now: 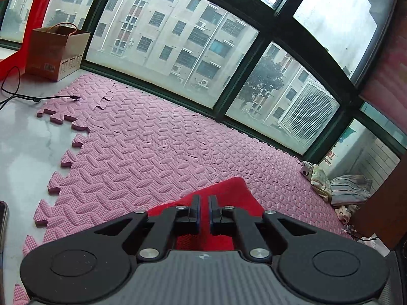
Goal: Fold clothes
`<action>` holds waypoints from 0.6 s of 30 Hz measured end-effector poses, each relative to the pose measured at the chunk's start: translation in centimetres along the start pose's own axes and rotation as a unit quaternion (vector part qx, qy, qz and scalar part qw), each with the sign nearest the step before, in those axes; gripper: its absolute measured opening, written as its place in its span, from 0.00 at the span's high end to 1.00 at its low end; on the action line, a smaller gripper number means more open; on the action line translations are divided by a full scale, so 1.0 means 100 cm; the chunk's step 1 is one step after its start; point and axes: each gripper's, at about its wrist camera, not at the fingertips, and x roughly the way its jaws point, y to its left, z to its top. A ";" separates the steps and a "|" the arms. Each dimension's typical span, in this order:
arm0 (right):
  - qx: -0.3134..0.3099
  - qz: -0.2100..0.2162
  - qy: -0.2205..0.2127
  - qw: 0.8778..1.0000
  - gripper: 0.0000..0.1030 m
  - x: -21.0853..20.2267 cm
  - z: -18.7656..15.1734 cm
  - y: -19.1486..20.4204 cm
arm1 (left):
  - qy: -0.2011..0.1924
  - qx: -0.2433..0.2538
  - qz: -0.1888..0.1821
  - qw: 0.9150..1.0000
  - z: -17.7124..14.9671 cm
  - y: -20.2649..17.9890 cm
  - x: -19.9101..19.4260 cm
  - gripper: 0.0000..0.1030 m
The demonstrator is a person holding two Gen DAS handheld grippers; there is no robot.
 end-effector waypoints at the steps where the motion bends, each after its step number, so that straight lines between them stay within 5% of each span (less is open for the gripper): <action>1: 0.001 0.001 -0.001 1.000 0.71 0.000 0.000 0.000 | 0.002 -0.005 0.003 1.000 -0.001 0.003 0.002 0.94; 8: 0.040 -0.003 -0.015 0.999 0.67 -0.022 0.000 -0.015 | 0.011 -0.006 0.012 1.000 -0.006 0.008 0.003 0.94; 18: 0.135 -0.095 0.030 0.986 0.63 -0.054 -0.038 -0.071 | 0.005 -0.002 0.025 1.000 -0.006 0.006 -0.002 0.93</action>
